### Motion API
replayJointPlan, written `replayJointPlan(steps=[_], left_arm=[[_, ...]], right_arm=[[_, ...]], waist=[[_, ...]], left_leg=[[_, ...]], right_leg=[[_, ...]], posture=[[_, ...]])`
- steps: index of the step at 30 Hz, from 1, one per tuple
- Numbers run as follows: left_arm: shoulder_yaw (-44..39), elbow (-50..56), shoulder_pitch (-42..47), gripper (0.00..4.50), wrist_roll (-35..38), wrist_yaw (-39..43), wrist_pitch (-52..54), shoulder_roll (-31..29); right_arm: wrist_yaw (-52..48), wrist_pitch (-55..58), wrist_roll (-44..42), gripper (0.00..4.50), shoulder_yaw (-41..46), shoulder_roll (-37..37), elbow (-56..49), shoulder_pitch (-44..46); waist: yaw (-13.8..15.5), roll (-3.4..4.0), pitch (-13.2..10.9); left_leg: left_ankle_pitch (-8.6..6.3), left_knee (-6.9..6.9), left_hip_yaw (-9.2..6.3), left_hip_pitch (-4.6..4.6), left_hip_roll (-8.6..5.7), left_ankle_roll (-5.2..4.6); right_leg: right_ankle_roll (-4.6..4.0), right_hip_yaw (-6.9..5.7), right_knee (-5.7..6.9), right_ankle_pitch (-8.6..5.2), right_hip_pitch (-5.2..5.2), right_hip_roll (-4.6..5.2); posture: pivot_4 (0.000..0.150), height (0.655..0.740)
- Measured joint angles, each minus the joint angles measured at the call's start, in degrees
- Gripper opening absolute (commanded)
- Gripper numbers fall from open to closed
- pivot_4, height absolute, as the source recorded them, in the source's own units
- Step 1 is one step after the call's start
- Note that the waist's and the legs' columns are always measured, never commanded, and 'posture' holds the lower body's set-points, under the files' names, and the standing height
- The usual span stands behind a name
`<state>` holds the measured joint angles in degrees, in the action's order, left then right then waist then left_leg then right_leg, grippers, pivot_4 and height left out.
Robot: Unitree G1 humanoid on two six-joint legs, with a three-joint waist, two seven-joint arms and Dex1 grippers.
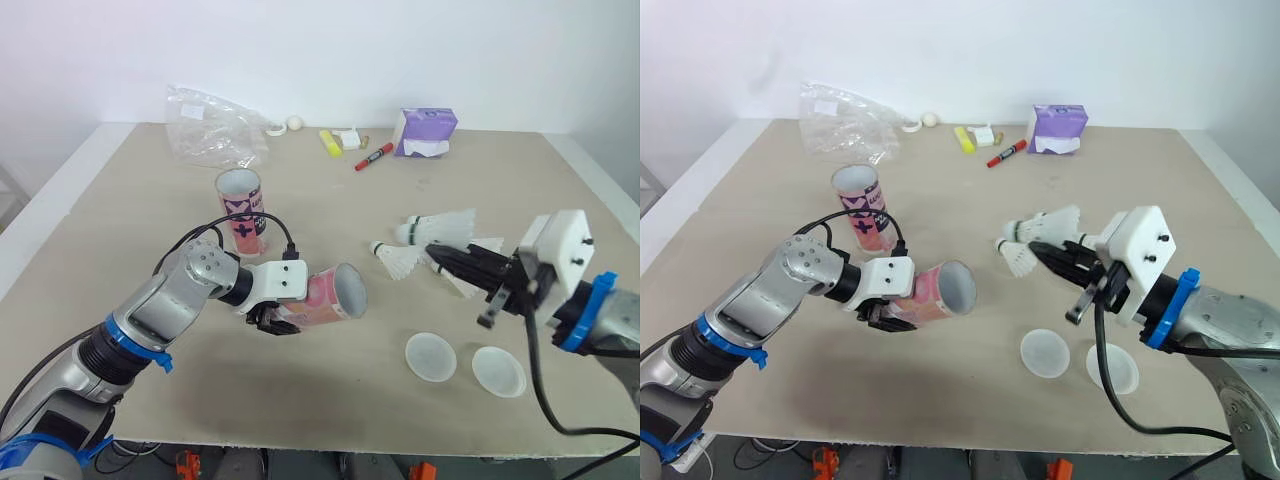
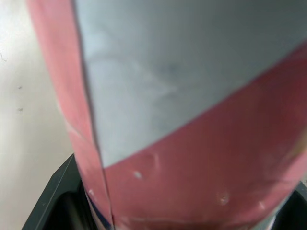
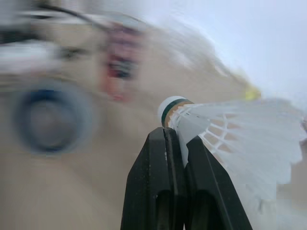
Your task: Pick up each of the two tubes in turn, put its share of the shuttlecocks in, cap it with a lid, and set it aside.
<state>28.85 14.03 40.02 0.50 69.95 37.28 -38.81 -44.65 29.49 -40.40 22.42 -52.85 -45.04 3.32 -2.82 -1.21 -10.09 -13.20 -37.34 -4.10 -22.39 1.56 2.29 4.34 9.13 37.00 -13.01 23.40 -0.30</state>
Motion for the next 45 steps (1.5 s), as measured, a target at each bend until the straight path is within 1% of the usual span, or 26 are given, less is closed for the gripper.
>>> replayJointPlan(steps=[2, 3, 4, 9, 12, 17, 19, 20, 21, 22, 23, 24, 26, 27, 29, 32, 34, 35, 36, 38, 40, 42, 45], left_arm=[[0.0, -0.6, 0.3, 3.14, 0.0, 0.4, 0.0, 0.3], [0.0, -1.3, 0.7, 3.14, 0.2, 0.6, 0.3, 0.7], [0.0, -1.4, 0.7, 3.14, 0.2, 0.6, 0.5, 0.8], [-0.3, -1.8, 1.1, 3.14, 0.7, 0.6, 2.0, 1.6], [-0.3, -1.7, 1.1, 3.14, 0.8, 0.6, 2.0, 1.6], [-0.3, -1.7, 1.1, 3.14, 1.0, 0.6, 2.0, 1.7], [-0.3, -1.7, 1.1, 3.14, 1.0, 0.6, 2.0, 1.7], [-0.3, -1.7, 1.1, 3.14, 1.0, 0.6, 2.0, 1.7], [-0.3, -1.7, 1.1, 3.14, 1.0, 0.5, 2.0, 1.7], [-0.3, -1.7, 1.1, 3.14, 1.0, 0.5, 2.0, 1.7], [-0.3, -1.7, 1.1, 3.14, 1.0, 0.5, 2.0, 1.7], [-0.3, -1.7, 1.1, 3.14, 1.0, 0.4, 1.9, 1.7], [-0.3, -1.8, 1.1, 3.14, 1.1, 0.4, 2.0, 1.7], [-0.3, -1.8, 1.1, 3.14, 1.1, 0.4, 2.0, 1.7], [-0.3, -1.8, 1.1, 3.14, 1.1, 0.4, 2.0, 1.7], [-0.3, -1.9, 1.1, 3.14, 1.1, 0.4, 1.9, 1.7], [-0.4, -2.0, 1.1, 3.14, 1.1, 0.3, 1.9, 1.7], [-0.4, -2.0, 1.1, 3.14, 1.1, 0.3, 1.9, 1.7], [-0.4, -2.0, 1.1, 3.14, 1.1, 0.3, 1.9, 1.7], [-0.4, -1.9, 1.0, 3.14, 1.2, 0.4, 1.9, 1.5], [-0.4, -1.7, 0.9, 3.14, 1.1, 0.4, 1.9, 1.3], [-0.4, -1.6, 0.8, 3.14, 1.1, 0.3, 1.9, 1.3], [-0.5, -1.4, 0.7, 3.14, 1.2, 0.2, 2.0, 1.3]], right_arm=[[-5.5, -5.4, 3.9, 0.21, -3.6, -2.9, -0.6, 0.4], [-8.2, -8.8, 7.5, 0.21, -7.0, -4.4, -0.7, 1.4], [-8.8, -9.8, 8.5, 0.21, -8.1, -4.4, -0.8, 1.8], [-8.9, -13.7, 15.4, 0.21, -15.4, -3.5, 1.5, 4.9], [-8.9, -15.6, 20.7, 0.21, -21.3, -1.9, 4.3, 9.5], [-9.4, -17.8, 24.6, 0.21, -24.8, -1.4, 6.8, 12.8], [-10.3, -18.4, 25.1, 0.73, -24.9, -1.2, 7.3, 13.3], [-10.5, -18.5, 25.1, 0.88, -25.0, -1.2, 7.3, 13.3], [-11.5, -18.9, 25.1, 1.36, -25.0, -1.2, 7.3, 13.3], [-12.4, -19.3, 24.8, 1.71, -25.0, -1.2, 7.3, 13.2], [-12.5, -19.5, 24.8, 1.92, -24.9, -1.2, 7.3, 13.2], [-13.1, -19.5, 24.0, 2.56, -23.9, -1.3, 7.3, 12.8], [-14.8, -19.5, 22.0, 3.27, -23.0, -1.9, 7.0, 11.7], [-15.4, -19.3, 20.9, 3.76, -22.2, -1.9, 7.0, 11.0], [-15.1, -16.8, 16.0, 4.48, -19.0, -1.5, 6.8, 9.7], [-11.5, -11.1, 9.8, 4.48, -13.3, 0.4, 7.0, 8.8], [-7.3, -6.2, 6.7, 4.48, -10.7, 2.3, 7.8, 7.8], [-3.4, -2.6, 5.3, 4.48, -9.5, 4.3, 9.1, 6.7], [-1.3, -0.7, 5.1, 4.48, -9.0, 5.4, 10.3, 5.9], [6.1, 5.3, 4.5, 4.48, -8.4, 9.4, 12.8, 4.6], [14.1, 9.9, 3.9, 4.48, -8.5, 16.3, 14.0, 4.4], [20.7, 13.4, 3.9, 4.48, -9.4, 21.4, 15.2, 4.4], [25.3, 16.1, 3.9, 4.48, -9.9, 24.8, 15.6, 4.5]], waist=[[0.0, -0.01, 0.0], [0.0, -0.01, 0.0], [0.0, -0.02, 0.0], [0.1, -0.03, 0.0], [0.1, -0.05, 0.0], [0.2, -0.06, 0.0], [0.2, -0.07, 0.0], [0.2, -0.06, 0.0], [0.2, -0.07, 0.0], [0.2, -0.07, 0.0], [0.2, -0.07, 0.0], [0.2, -0.07, 0.0], [0.2, -0.07, 0.0], [0.2, -0.07, 0.0], [0.2, -0.08, 0.0], [0.2, -0.11, 0.0], [0.2, -0.13, 0.0], [0.2, -0.18, 0.0], [0.2, -0.21, 0.0], [0.2, -0.21, 0.0], [0.1, -0.19, 0.0], [0.1, -0.04, 0.0], [0.1, -0.02, 0.0]], left_leg=[[0.0, -0.08, 0.03, -0.03, -0.02, 0.01], [0.0, -0.1, 0.05, -0.02, -0.05, 0.01], [0.0, -0.11, 0.05, -0.05, -0.05, 0.01], [0.0, -0.15, 0.06, -0.11, -0.09, 0.01], [0.0, -0.14, 0.1, -0.13, -0.1, 0.01], [0.0, -0.14, 0.09, -0.17, -0.13, 0.01], [0.0, -0.14, 0.09, -0.18, -0.13, 0.01], [0.0, -0.14, 0.09, -0.18, -0.13, 0.01], [0.0, -0.14, 0.09, -0.18, -0.13, 0.0], [0.0, -0.14, 0.09, -0.17, -0.13, 0.0], [0.0, -0.14, 0.09, -0.17, -0.13, 0.0], [0.0, -0.14, 0.09, -0.17, -0.13, 0.0], [0.0, -0.14, 0.09, -0.16, -0.13, 0.0], [0.0, -0.14, 0.09, -0.17, -0.13, 0.0], [0.0, -0.14, 0.09, -0.17, -0.13, 0.0], [0.0, -0.15, 0.07, -0.15, -0.13, 0.0], [0.0, -0.15, 0.06, -0.14, -0.13, -0.01], [0.0, -0.15, 0.06, -0.14, -0.13, -0.01], [0.0, -0.15, 0.06, -0.15, -0.13, -0.01], [0.0, -0.14, 0.07, -0.15, -0.13, -0.01], [0.0, -0.09, 0.05, -0.12, -0.1, -0.01], [0.01, -0.08, 0.05, -0.14, -0.1, -0.01], [0.0, -0.08, 0.05, -0.15, -0.1, 0.0]], right_leg=[[0.02, 0.0, 0.0, -0.01, 0.0, 0.07], [0.04, -0.01, 0.0, 0.0, 0.0, 0.11], [0.04, -0.01, 0.0, 0.0, 0.0, 0.11], [0.06, -0.01, 0.0, -0.01, 0.0, 0.16], [0.09, -0.01, 0.0, -0.03, 0.01, 0.19], [0.14, -0.01, 0.0, -0.08, 0.0, 0.23], [0.15, -0.02, 0.0, -0.08, 0.0, 0.23], [0.15, -0.02, 0.0, -0.08, -0.01, 0.23], [0.15, -0.02, 0.0, -0.08, -0.01, 0.23], [0.15, -0.02, 0.0, -0.08, -0.01, 0.23], [0.15, -0.02, 0.0, -0.08, -0.02, 0.23], [0.15, -0.02, 0.0, -0.08, -0.02, 0.23], [0.15, -0.02, 0.0, -0.08, -0.03, 0.23], [0.15, -0.02, 0.0, -0.08, -0.03, 0.23], [0.15, -0.02, 0.0, -0.08, -0.03, 0.23], [0.16, -0.02, 0.01, -0.07, -0.04, 0.22], [0.16, -0.02, 0.02, -0.07, -0.05, 0.22], [0.16, -0.02, 0.01, -0.07, -0.06, 0.22], [0.15, -0.02, 0.02, -0.07, -0.05, 0.22], [0.15, -0.01, 0.01, -0.07, -0.03, 0.23], [0.15, -0.01, 0.02, -0.07, -0.01, 0.18], [0.14, -0.01, 0.03, -0.06, 0.01, 0.18], [0.14, -0.01, 0.02, -0.07, 0.01, 0.19]], posture=[[0.15, 0.74], [0.15, 0.74], [0.15, 0.74], [0.15, 0.74], [0.15, 0.74], [0.15, 0.74], [0.15, 0.74], [0.15, 0.74], [0.15, 0.74], [0.15, 0.74], [0.15, 0.74], [0.15, 0.74], [0.15, 0.74], [0.15, 0.74], [0.15, 0.74], [0.15, 0.74], [0.15, 0.74], [0.15, 0.74], [0.15, 0.74], [0.15, 0.74], [0.15, 0.74], [0.15, 0.74], [0.15, 0.74]])
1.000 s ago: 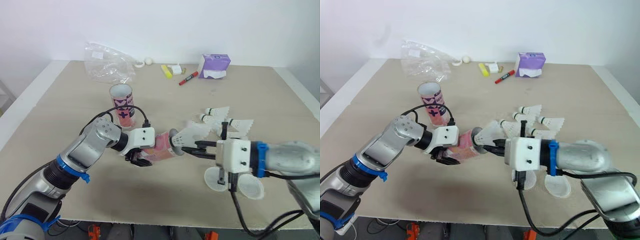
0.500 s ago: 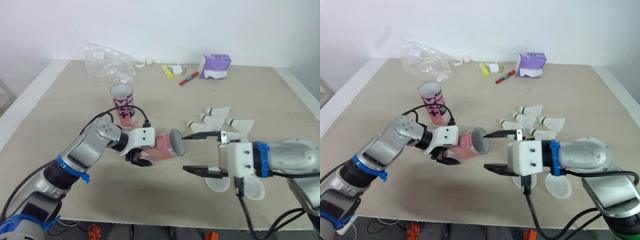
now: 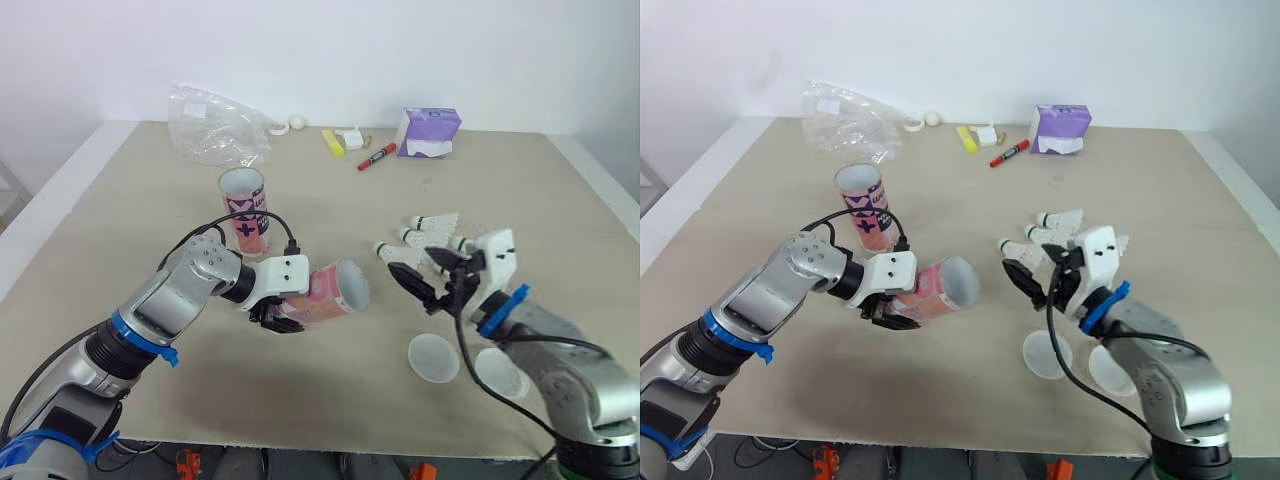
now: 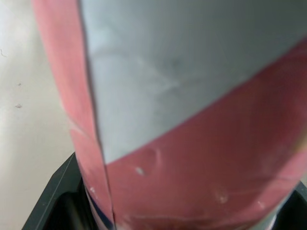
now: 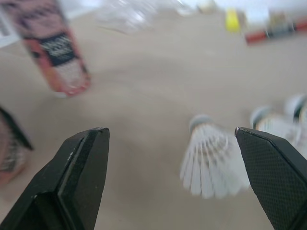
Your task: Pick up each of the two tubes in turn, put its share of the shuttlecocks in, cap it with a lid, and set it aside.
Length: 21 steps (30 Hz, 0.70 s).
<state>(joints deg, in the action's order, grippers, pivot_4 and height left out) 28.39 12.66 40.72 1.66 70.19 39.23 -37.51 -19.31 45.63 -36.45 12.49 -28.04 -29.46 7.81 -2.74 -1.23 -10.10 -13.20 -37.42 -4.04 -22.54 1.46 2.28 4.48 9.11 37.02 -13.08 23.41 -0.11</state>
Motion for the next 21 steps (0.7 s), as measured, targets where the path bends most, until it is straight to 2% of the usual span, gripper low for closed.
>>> replayJointPlan(steps=[10, 21], left_arm=[[-0.2, 0.4, -0.4, 3.14, -0.1, -0.3, 0.0, -0.2], [-0.3, 2.1, -1.2, 3.14, 0.0, -1.5, 0.9, -0.9]], right_arm=[[2.0, 1.5, -1.0, 4.48, -0.7, 4.8, 6.6, 1.8], [0.5, 1.5, -0.3, 4.48, -2.0, 5.3, 12.1, 5.8]], waist=[[-0.2, 0.01, 0.0], [-0.4, 0.01, 0.0]], left_leg=[[0.0, 0.02, 0.0, 0.02, 0.01, 0.0], [0.0, 0.05, 0.0, 0.03, 0.02, 0.0]], right_leg=[[-0.01, 0.0, 0.0, 0.0, 0.0, -0.01], [-0.01, -0.01, -0.01, -0.01, 0.0, -0.02]], posture=[[0.15, 0.74], [0.15, 0.74]])
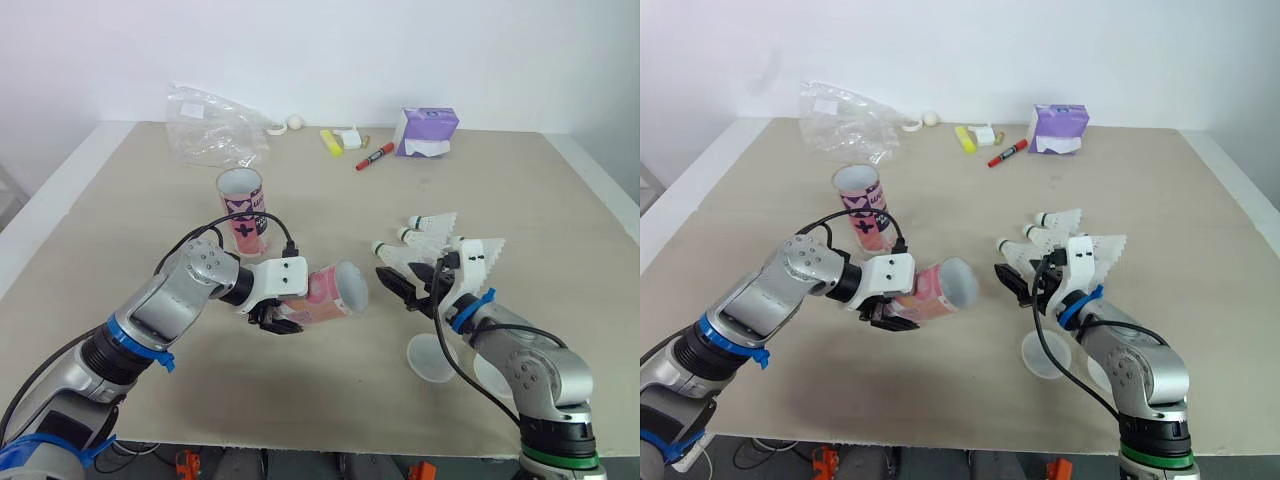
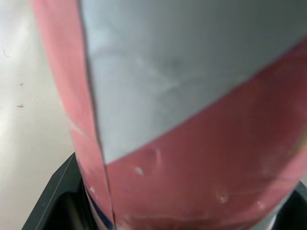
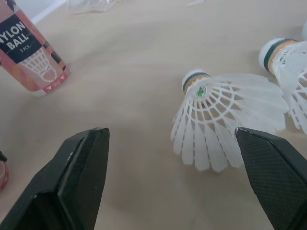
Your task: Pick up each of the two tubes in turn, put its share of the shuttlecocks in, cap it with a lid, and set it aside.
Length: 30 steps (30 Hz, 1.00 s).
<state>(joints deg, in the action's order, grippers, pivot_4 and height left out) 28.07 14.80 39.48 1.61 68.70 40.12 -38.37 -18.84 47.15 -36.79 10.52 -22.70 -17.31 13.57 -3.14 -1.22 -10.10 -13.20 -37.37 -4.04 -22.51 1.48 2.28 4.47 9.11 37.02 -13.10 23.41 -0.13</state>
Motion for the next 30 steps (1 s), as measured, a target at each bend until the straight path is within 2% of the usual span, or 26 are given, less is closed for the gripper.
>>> replayJointPlan(steps=[9, 12, 13, 17, 18, 19, 25, 30], left_arm=[[0.0, 0.5, -0.2, 3.14, 0.1, -0.3, 0.3, -0.2], [-0.1, 0.5, -0.3, 3.14, 0.1, -0.5, 0.3, -0.2], [-0.2, 0.6, -0.4, 3.14, 0.1, -0.5, 0.3, -0.2], [-0.3, 0.5, -0.5, 3.14, 0.2, -0.6, 0.3, -0.2], [-0.3, 0.5, -0.5, 3.14, 0.2, -0.6, 0.3, -0.2], [-0.3, 0.5, -0.5, 3.14, 0.2, -0.6, 0.3, -0.2], [-0.3, 0.3, -0.4, 3.14, 0.3, -0.6, 0.2, -0.2], [-0.4, -0.2, -0.4, 3.14, 0.6, -0.6, -0.2, -0.2]], right_arm=[[0.3, 0.1, 0.2, 4.48, -1.4, 2.6, 6.5, 5.6], [0.4, 0.1, 0.6, 3.61, -1.4, 3.2, 8.7, 6.5], [0.4, 0.1, 1.0, 3.0, -1.4, 3.3, 9.3, 6.9], [0.6, -0.3, 2.3, 1.04, -1.4, 3.6, 10.4, 7.6], [0.6, -0.4, 2.4, 0.69, -1.4, 3.6, 10.7, 7.6], [0.6, -0.4, 2.5, 0.09, -1.4, 3.6, 10.8, 7.6], [0.0, -1.5, 4.0, 0.01, -1.6, 3.6, 10.9, 8.0], [-4.5, -3.4, 6.2, 0.01, -4.3, -1.9, 5.1, 7.8]], waist=[[-0.2, 0.0, 0.0], [-0.2, 0.01, 0.0], [-0.2, 0.01, 0.0], [-0.2, 0.01, 0.0], [-0.2, 0.01, 0.0], [-0.2, 0.01, 0.0], [-0.3, 0.01, 0.0], [-0.2, 0.12, -0.1]], left_leg=[[0.0, 0.03, -0.01, -0.01, 0.0, 0.0], [0.0, 0.03, 0.0, -0.01, 0.0, 0.0], [0.0, 0.03, -0.01, -0.01, 0.0, 0.0], [0.0, 0.03, -0.01, 0.0, 0.0, 0.0], [0.0, 0.03, -0.01, 0.0, 0.0, 0.0], [0.0, 0.03, -0.01, 0.0, 0.0, 0.0], [0.0, 0.03, -0.01, 0.0, 0.0, 0.0], [0.0, 0.03, -0.01, -0.05, -0.03, 0.0]], right_leg=[[-0.01, 0.0, -0.01, -0.01, 0.01, -0.01], [-0.01, 0.0, 0.0, 0.0, 0.01, 0.0], [-0.01, 0.0, 0.0, 0.0, 0.01, -0.01], [0.0, 0.0, 0.0, 0.0, 0.01, -0.01], [0.0, 0.0, 0.0, 0.0, 0.01, -0.01], [0.0, 0.0, 0.0, 0.0, 0.01, -0.01], [0.0, 0.0, 0.0, 0.0, 0.01, -0.01], [0.0, 0.0, -0.01, 0.0, 0.05, 0.02]], posture=[[0.15, 0.74], [0.15, 0.74], [0.15, 0.74], [0.15, 0.74], [0.15, 0.74], [0.15, 0.74], [0.15, 0.74], [0.15, 0.74]])
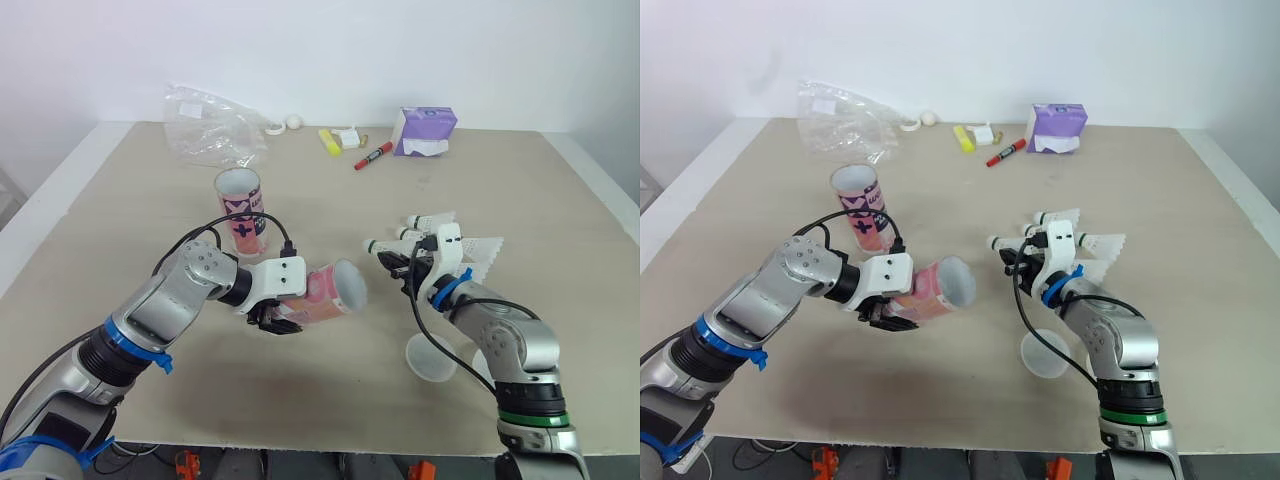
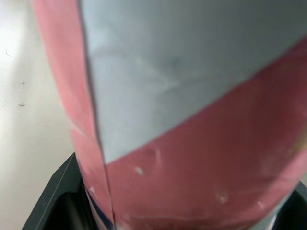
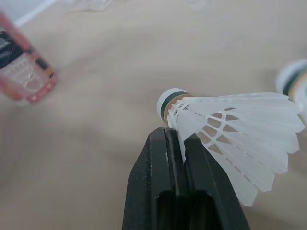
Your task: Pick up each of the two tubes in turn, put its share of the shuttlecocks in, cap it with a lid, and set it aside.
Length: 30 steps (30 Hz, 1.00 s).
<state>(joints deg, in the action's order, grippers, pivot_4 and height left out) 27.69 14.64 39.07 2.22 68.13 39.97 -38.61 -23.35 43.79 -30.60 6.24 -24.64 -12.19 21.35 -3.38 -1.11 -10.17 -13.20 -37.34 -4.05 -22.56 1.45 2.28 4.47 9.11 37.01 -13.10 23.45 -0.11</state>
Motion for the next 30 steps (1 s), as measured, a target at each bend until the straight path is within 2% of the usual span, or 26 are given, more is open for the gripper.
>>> replayJointPlan(steps=[3, 6, 7, 9, 10, 14, 19, 27, 28, 30], left_arm=[[0.0, -0.6, 0.1, 3.14, 0.3, 0.1, -0.5, 0.1], [0.0, -1.7, 0.4, 3.14, 0.6, 0.5, -1.4, 0.2], [0.0, -2.1, 0.5, 3.14, 0.6, 0.7, -1.5, 0.2], [0.0, -2.4, 0.6, 3.14, 0.6, 0.8, -1.7, 0.2], [0.0, -2.8, 0.6, 3.14, 0.6, 0.8, -2.3, 0.5], [0.0, -3.4, 0.7, 3.14, 0.6, 0.9, -2.7, 0.7], [0.0, -4.0, 1.0, 3.14, 0.6, 1.0, -2.8, 1.2], [0.0, -3.9, 1.0, 3.14, 0.6, 1.0, -2.8, 1.2], [0.0, -3.8, 0.9, 3.14, 0.6, 1.0, -2.8, 1.2], [0.0, -3.6, 0.9, 3.14, 0.6, 1.0, -2.6, 1.2]], right_arm=[[-6.4, -2.4, 0.1, 0.01, 0.7, -9.4, -7.6, 1.3], [-19.3, -11.6, 1.0, 0.01, 3.6, -22.3, -14.1, 2.7], [-27.1, -17.2, 1.2, 0.01, 4.6, -27.3, -16.5, 1.5], [-30.5, -19.6, 1.3, 0.01, 4.6, -28.0, -17.5, 0.9], [-35.8, -23.3, 1.3, 0.01, 4.7, -30.8, -18.6, -1.2], [-40.8, -28.7, 3.0, 0.01, 4.1, -33.2, -21.6, -2.5], [-39.7, -32.8, 9.4, 0.01, -3.0, -31.5, -23.6, -3.1], [-39.0, -36.3, 15.3, 0.01, -7.4, -30.5, -22.1, -2.2], [-39.1, -36.5, 15.3, 0.68, -7.7, -30.3, -21.8, -2.0], [-39.3, -36.6, 15.0, 1.53, -7.8, -30.0, -21.8, -1.2]], waist=[[0.0, 0.05, 0.0], [0.1, -0.02, 0.0], [0.1, -0.05, 0.0], [0.0, -0.14, 0.0], [0.1, -0.1, 0.0], [0.1, -0.16, 0.0], [0.3, -0.19, 0.0], [0.5, -0.19, 0.0], [0.5, -0.2, 0.0], [0.5, -0.2, 0.0]], left_leg=[[0.0, 0.0, 0.01, -0.01, -0.08, 0.0], [0.0, 0.04, 0.0, 0.07, -0.06, 0.0], [-0.01, 0.05, 0.0, 0.1, -0.06, 0.01], [-0.01, 0.03, 0.02, 0.12, -0.02, 0.01], [0.0, 0.02, 0.03, 0.07, -0.1, 0.0], [0.0, -0.04, 0.14, 0.09, -0.11, 0.0], [0.03, -0.08, 0.14, 0.05, -0.19, 0.02], [0.03, -0.06, 0.14, 0.04, -0.19, 0.02], [0.03, -0.06, 0.14, 0.04, -0.19, 0.02], [0.03, -0.06, 0.14, 0.04, -0.19, 0.02]], right_leg=[[0.05, 0.0, -0.02, -0.03, -0.01, 0.08], [0.09, -0.04, -0.04, -0.07, -0.05, 0.08], [0.08, -0.05, -0.05, -0.08, -0.07, 0.09], [0.08, -0.06, -0.05, -0.08, -0.07, 0.08], [0.09, -0.06, -0.05, -0.08, -0.07, 0.19], [0.1, -0.06, -0.05, -0.07, -0.07, 0.26], [0.1, -0.06, -0.05, -0.07, -0.05, 0.36], [0.1, -0.08, -0.05, -0.07, -0.05, 0.36], [0.1, -0.08, -0.04, -0.07, -0.06, 0.36], [0.1, -0.08, -0.04, -0.07, -0.05, 0.35]], posture=[[0.15, 0.74], [0.15, 0.74], [0.15, 0.74], [0.15, 0.74], [0.15, 0.74], [0.15, 0.74], [0.15, 0.74], [0.15, 0.74], [0.15, 0.74], [0.15, 0.74]])
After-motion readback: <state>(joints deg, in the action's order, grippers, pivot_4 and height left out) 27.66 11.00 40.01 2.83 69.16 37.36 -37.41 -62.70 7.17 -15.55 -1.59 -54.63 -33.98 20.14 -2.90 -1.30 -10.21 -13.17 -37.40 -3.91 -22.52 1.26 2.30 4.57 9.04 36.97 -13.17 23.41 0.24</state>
